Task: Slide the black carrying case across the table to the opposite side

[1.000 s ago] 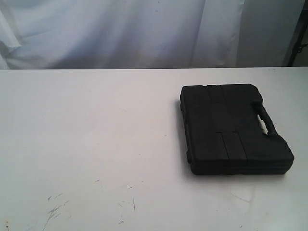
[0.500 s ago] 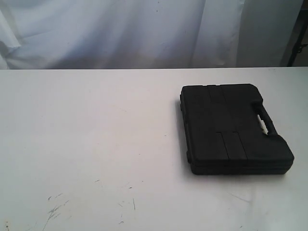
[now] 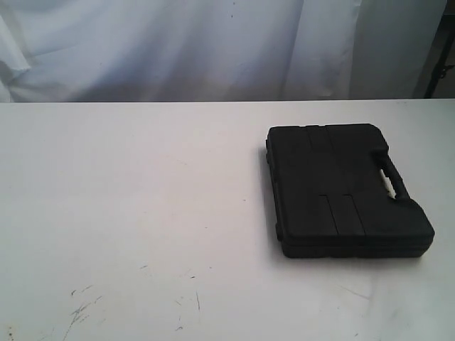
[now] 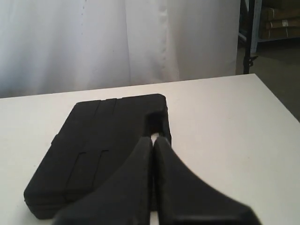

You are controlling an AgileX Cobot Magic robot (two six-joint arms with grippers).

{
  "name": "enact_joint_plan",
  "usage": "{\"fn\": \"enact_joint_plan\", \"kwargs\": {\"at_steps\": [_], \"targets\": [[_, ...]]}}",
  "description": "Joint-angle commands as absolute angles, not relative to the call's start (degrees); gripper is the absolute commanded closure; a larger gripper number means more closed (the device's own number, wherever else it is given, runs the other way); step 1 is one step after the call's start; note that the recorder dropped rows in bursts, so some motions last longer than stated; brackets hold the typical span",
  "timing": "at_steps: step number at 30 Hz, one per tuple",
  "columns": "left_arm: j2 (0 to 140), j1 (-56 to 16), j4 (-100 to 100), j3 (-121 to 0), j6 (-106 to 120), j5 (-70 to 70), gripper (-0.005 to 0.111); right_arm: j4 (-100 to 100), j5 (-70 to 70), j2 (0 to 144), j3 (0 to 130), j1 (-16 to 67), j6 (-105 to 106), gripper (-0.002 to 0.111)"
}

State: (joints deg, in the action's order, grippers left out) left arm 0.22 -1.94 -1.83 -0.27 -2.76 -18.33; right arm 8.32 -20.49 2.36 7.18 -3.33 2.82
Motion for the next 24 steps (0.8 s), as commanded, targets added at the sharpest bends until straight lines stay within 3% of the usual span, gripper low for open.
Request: {"fn": "enact_joint_plan", "kwargs": {"at_steps": [1,24], "targets": [[0.00,-2.24,-1.98,0.00,-2.73,-18.03,0.107,8.94,-19.25,0.00,2.39,-3.65,2.08,0.108],[0.00,-2.24,-1.98,0.00,-2.73,-18.03,0.107,5.96,-20.04,0.00,0.00,-3.65,4.25,0.108]]}}
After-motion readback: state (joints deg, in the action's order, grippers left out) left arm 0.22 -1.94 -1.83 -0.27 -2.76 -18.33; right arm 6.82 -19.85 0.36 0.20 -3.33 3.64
